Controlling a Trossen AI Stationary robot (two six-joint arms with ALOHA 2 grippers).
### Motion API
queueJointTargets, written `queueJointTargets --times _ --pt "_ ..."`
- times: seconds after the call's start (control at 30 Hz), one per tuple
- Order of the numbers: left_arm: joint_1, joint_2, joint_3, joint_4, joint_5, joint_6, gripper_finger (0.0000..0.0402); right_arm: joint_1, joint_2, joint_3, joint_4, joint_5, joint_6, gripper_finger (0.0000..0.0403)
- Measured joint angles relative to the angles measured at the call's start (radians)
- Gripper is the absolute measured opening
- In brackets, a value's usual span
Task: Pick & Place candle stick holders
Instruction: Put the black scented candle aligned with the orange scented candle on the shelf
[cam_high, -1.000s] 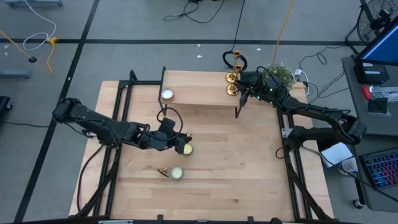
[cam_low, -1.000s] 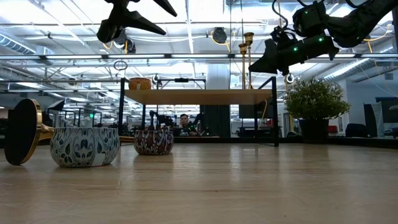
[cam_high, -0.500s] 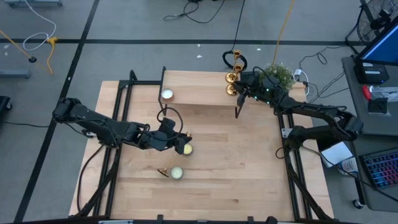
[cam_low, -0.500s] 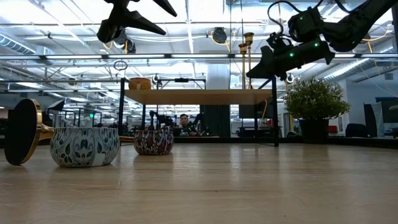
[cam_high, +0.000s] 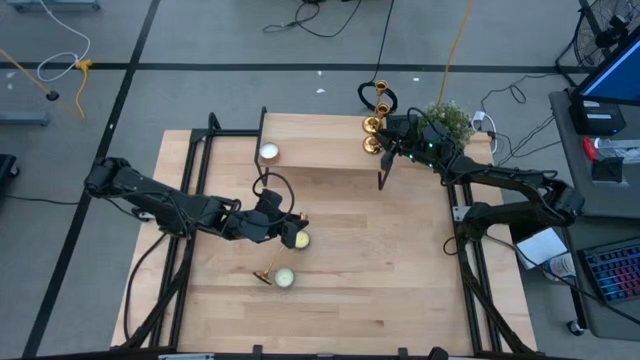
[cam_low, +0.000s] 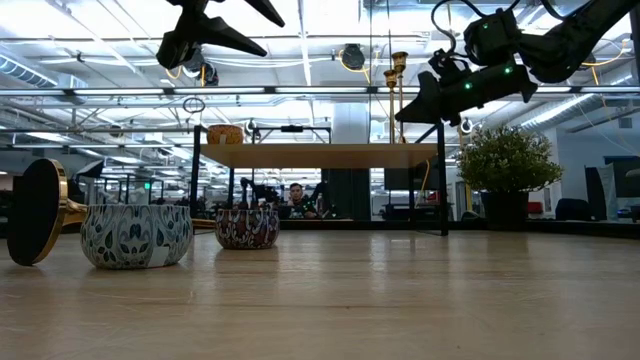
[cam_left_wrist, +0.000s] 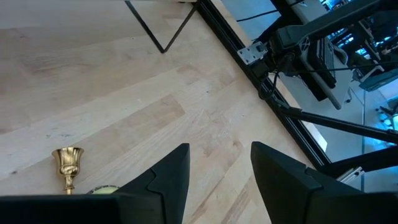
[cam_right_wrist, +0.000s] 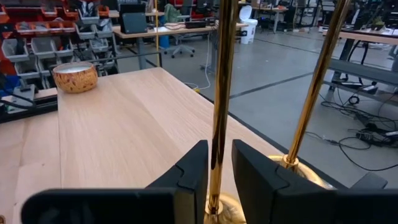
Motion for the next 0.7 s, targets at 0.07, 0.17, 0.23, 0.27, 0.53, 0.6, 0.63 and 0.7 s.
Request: queueJointTargets --times 0.07,0.17,0.23,0.27,0.53,0.6,0.63,0.7 --pt "0.004 0.0 0.0 0.0 0.001 0.0 0.0177 0.0 0.0 0.0 0.0 0.0 -0.002 0.007" --pt "0.01 0.0 0.0 0.0 0.006 0.0 0.0177 0.0 0.0 0.0 0.001 0.0 -0.009 0.007" --pt "0.012 0.0 0.0 0.0 0.007 0.0 0.0177 0.0 0.0 0.0 0.002 0.0 -0.01 0.007" --pt "0.012 0.0 0.0 0.0 0.007 0.0 0.0177 0.0 0.0 0.0 0.002 0.0 -0.01 0.007" --pt "0.012 0.0 0.0 0.0 0.007 0.001 0.0177 0.0 -0.002 0.0 0.009 0.0 -0.007 0.01" --pt "0.012 0.0 0.0 0.0 0.007 0.003 0.0177 0.0 -0.002 0.0 0.012 0.0 0.002 0.0116" --pt "0.012 0.0 0.0 0.0 0.007 0.004 0.0177 0.0 -0.002 0.0 0.012 0.0 0.005 0.0124" --pt "0.012 0.0 0.0 0.0 0.007 0.004 0.0177 0.0 -0.002 0.0 0.01 0.0 0.009 0.014"
